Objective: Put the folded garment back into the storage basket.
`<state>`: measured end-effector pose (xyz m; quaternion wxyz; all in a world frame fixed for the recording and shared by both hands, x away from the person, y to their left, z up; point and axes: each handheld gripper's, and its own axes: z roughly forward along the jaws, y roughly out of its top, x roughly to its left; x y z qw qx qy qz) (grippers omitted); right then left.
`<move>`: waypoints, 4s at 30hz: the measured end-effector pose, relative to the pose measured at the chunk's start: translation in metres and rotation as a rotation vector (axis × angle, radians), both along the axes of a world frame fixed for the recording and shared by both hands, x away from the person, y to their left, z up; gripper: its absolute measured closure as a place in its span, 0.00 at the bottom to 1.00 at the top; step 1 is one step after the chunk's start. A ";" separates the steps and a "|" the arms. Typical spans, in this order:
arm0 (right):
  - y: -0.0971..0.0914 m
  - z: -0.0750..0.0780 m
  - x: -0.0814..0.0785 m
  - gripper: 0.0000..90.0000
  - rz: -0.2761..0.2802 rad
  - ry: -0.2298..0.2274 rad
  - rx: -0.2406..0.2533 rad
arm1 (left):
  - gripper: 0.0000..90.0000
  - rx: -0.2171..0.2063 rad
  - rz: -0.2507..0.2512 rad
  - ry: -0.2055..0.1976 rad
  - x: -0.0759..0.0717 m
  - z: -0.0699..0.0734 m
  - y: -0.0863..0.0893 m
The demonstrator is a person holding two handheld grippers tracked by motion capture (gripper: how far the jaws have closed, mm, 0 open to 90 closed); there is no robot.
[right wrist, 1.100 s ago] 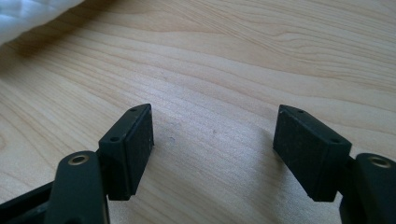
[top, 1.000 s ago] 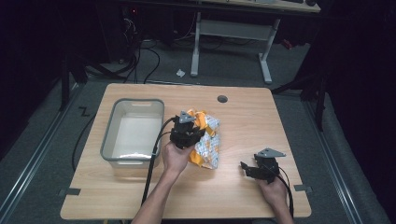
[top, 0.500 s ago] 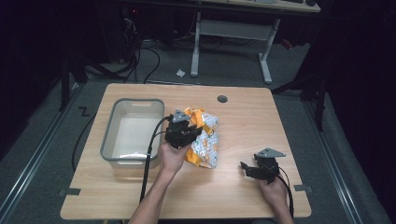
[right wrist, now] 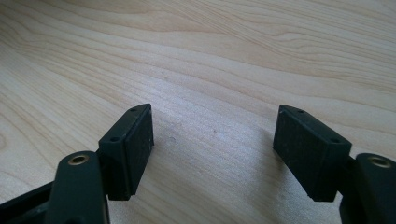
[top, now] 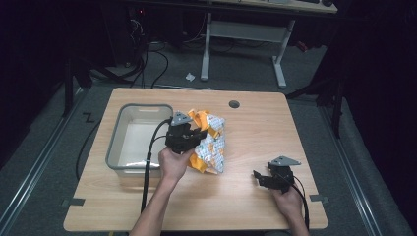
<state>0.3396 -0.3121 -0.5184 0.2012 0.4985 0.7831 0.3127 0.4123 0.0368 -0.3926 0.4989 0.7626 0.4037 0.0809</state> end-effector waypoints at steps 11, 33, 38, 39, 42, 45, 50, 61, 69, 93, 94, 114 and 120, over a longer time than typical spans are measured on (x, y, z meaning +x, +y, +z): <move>0.000 0.000 0.000 0.32 0.000 0.001 0.000 | 0.87 -0.030 0.017 -0.011 0.000 0.010 0.016; 0.000 0.000 0.000 0.32 0.000 0.000 0.000 | 0.87 -0.072 0.083 -0.022 0.000 0.021 0.063; 0.000 0.000 0.000 0.32 0.000 0.000 0.000 | 0.87 -0.071 0.096 -0.025 0.000 0.023 0.074; 0.000 0.000 0.000 0.32 0.000 0.000 0.000 | 0.87 -0.071 0.096 -0.025 0.000 0.023 0.074; 0.000 0.000 0.000 0.32 0.000 0.000 0.000 | 0.87 -0.077 0.111 -0.026 -0.001 0.024 0.083; 0.000 0.000 0.000 0.32 0.000 0.000 0.000 | 0.87 -0.079 0.123 -0.031 -0.002 0.025 0.089; 0.000 0.000 0.000 0.32 0.000 0.001 0.001 | 0.87 -0.090 0.135 -0.033 -0.002 0.027 0.097; 0.000 0.000 0.000 0.32 0.000 0.000 0.000 | 0.87 -0.103 0.171 -0.035 -0.002 0.028 0.117; 0.000 0.000 0.000 0.32 0.000 0.000 0.000 | 0.87 -0.119 0.179 -0.026 0.001 0.028 0.134; 0.000 0.000 0.000 0.32 -0.001 0.000 0.000 | 0.87 -0.107 0.223 -0.009 0.009 0.021 0.163; 0.000 0.000 0.000 0.32 -0.001 0.001 0.000 | 0.87 -0.106 0.223 -0.006 0.010 0.020 0.163; 0.000 0.000 0.000 0.32 -0.001 0.001 0.000 | 0.87 -0.081 0.244 0.051 0.024 -0.009 0.174; 0.000 0.000 0.000 0.32 -0.001 0.001 0.001 | 0.87 -0.053 0.249 0.061 0.027 -0.019 0.173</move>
